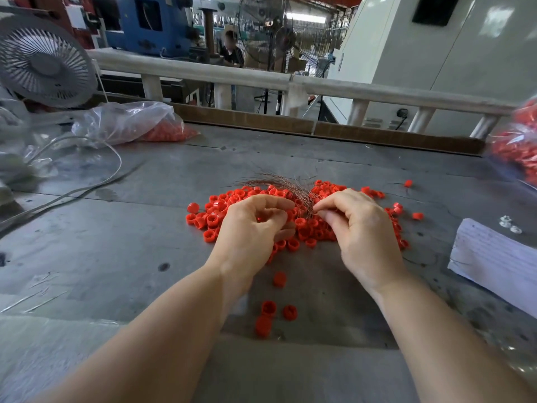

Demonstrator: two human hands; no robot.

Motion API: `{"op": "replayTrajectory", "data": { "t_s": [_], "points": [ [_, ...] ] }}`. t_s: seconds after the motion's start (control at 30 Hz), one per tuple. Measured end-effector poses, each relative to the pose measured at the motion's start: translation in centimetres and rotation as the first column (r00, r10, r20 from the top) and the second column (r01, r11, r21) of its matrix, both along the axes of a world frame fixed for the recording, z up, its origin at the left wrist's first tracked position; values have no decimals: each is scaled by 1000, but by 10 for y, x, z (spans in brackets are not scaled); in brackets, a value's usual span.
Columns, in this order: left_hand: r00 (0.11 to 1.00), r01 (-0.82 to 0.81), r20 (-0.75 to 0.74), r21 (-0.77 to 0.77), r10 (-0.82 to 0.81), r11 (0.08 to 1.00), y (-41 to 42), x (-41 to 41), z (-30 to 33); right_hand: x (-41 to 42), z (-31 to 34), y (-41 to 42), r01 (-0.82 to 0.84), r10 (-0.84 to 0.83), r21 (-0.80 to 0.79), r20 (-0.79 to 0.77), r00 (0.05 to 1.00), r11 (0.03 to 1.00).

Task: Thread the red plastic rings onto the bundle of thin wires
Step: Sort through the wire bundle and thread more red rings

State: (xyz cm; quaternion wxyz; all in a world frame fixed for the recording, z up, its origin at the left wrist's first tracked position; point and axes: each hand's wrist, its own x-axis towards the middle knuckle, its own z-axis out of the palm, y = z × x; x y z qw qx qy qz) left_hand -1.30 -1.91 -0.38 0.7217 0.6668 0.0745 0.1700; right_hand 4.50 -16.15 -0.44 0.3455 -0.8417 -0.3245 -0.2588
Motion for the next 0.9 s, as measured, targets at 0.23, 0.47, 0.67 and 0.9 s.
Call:
{"op": "replayTrajectory", "data": {
  "t_s": [0.23, 0.47, 0.67, 0.9],
  "points": [
    [992, 118, 35, 72, -120, 990, -4, -4, 0, -8, 7, 1, -41, 53, 190, -59, 997, 981],
    [987, 156, 17, 127, -160, 980, -6, -4, 1, -15, 11, 6, -193, 214, 178, -106, 971, 965],
    [975, 213, 45, 72, -217, 974, -7, -6, 2, -17, 13, 7, -212, 235, 187, -108, 966, 959],
    [971, 241, 51, -237, -235, 941, -7, -5, 7, -14, 15, 7, -194, 333, 536, -176, 926, 822]
  ]
}}
